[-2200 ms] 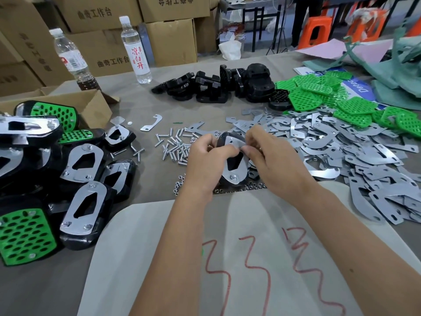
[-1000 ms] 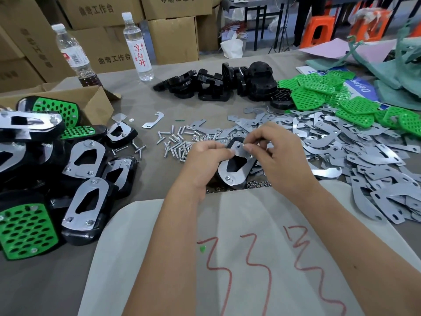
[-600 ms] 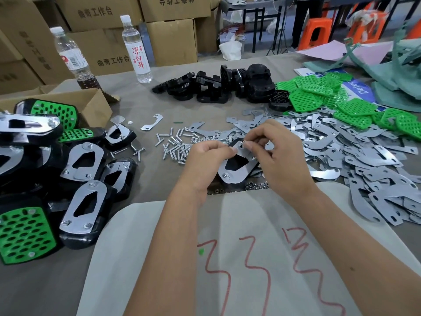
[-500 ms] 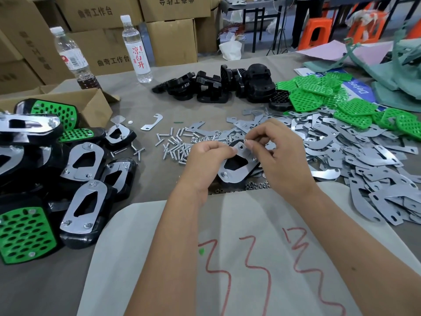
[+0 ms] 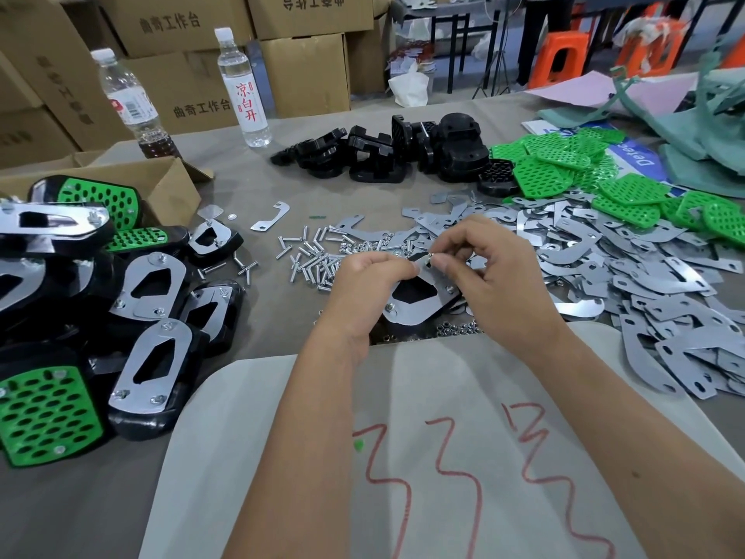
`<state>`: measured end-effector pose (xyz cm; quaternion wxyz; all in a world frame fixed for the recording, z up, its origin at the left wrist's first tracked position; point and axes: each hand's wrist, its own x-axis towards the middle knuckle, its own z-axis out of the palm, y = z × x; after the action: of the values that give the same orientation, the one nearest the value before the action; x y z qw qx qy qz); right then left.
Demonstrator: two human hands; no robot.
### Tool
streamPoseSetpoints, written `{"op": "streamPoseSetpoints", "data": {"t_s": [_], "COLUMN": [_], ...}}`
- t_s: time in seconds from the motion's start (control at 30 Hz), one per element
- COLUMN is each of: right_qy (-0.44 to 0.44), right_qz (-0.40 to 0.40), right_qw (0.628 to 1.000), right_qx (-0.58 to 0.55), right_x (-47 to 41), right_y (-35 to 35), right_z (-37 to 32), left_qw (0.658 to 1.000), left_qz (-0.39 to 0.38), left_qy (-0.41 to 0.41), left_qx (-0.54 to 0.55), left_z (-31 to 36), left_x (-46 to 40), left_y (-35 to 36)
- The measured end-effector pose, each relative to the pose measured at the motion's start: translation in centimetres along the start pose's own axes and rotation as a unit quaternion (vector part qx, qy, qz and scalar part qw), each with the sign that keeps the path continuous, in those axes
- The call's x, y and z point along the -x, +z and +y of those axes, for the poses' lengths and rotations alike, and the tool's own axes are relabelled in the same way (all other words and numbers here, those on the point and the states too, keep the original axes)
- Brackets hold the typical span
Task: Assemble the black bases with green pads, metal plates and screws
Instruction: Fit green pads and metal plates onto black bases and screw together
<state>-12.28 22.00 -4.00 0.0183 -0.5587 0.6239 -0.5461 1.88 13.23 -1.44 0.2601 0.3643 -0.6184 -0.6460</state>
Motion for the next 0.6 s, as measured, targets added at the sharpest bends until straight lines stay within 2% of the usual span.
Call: {"op": "streamPoseSetpoints", "data": {"t_s": [0.27, 0.43, 0.6], "right_qy": [0.0, -0.032, -0.024], "right_qz": [-0.008, -0.043, -0.05], "right_qw": [1.0, 0.998, 0.998], "right_qx": [0.016, 0.038, 0.005], "right_x": [0.07, -0.03, 0.02], "right_y": [-0.14, -0.44, -0.38], "right_z": [-0.01, 0.01, -0.03], "left_qw": [1.0, 1.0, 1.0], "left_qz": [-0.006, 0.001, -0.004], "left_qy": [0.01, 0.006, 0.011], "left_qx": [-0.001, -0.012, -0.016], "left_z": [-0.18, -0.36, -0.42], "left_x": [-0.29, -0.33, -0.4], "left_y": [-0.18, -0.2, -0.12]}}
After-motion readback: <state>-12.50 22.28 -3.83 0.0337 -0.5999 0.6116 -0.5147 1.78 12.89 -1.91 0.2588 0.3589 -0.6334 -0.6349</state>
